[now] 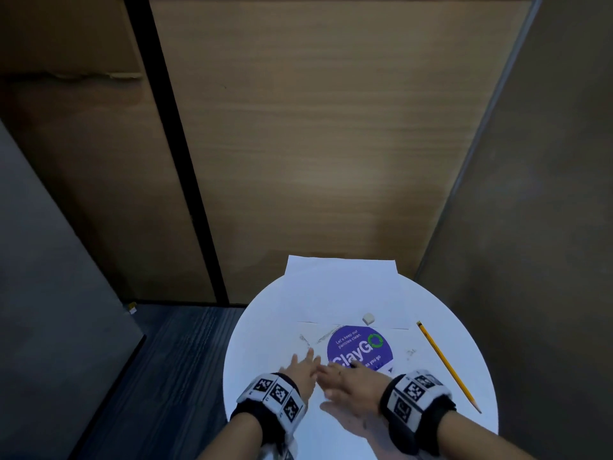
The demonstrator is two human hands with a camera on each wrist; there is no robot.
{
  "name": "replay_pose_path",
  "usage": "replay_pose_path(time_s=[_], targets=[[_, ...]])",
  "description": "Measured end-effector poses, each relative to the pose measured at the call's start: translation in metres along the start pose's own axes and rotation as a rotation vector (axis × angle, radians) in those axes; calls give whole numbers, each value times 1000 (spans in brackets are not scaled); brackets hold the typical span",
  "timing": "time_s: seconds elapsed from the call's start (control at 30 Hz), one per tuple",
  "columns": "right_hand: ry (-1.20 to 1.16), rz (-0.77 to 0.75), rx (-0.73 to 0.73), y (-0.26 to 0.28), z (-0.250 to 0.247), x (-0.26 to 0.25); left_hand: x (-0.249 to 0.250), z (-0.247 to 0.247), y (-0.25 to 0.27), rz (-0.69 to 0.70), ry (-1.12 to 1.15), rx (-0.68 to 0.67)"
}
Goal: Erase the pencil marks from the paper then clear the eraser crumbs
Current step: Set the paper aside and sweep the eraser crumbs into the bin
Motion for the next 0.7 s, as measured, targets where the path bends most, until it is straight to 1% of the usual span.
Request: replay_pose_path(time_s=[0.03,0.07,0.1,0.17,0.2,0.23,0.27,0.37,0.4,0.43,0.47,0.53,0.6,0.63,0.7], targets=[[-94,28,60,1,-6,1,0,-6,1,32,146,37],[-142,88,97,0,-12,4,-2,-13,1,29,284,91],[-137,152,105,-1,-16,7,-6,-20,2,-3,390,143],[-31,255,73,-7,-20,12,-13,-30,3,-87,522,217],[34,283,42,-9,-18,12,-16,-33,3,-121,518,236],[95,289,10,-10,-14,11,-19,-36,4,-152,465,240],[148,262,-10,-10,-8,7,-21,-38,4,-186,372,226],[246,71,-58,0,11,-8,-27,-33,7,-285,64,75],[268,33,-81,2,13,-10,-28,-27,7,-317,7,31],[281,19,-75,4,10,-10,-29,-22,7,-332,-30,6],[263,37,-47,4,4,-6,-30,-16,6,-342,-46,-5],[222,135,39,-3,-9,10,-32,-7,2,-350,-44,-11],[237,222,48,-7,-18,24,-34,-4,0,-347,-21,-15],[256,225,41,-9,-17,28,-36,-4,-1,-343,-17,-14],[315,151,35,-9,-5,28,-38,-4,1,-331,-4,-6]])
Point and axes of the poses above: each hand's wrist, its own y-axis away from the middle knuckle, its own z-axis out of the palm, x = y × z, the point moved 2 cm from there along -y, towards the middle knuckle, and after that the axes turned 4 degrees about -y, right-handed, at the moved point
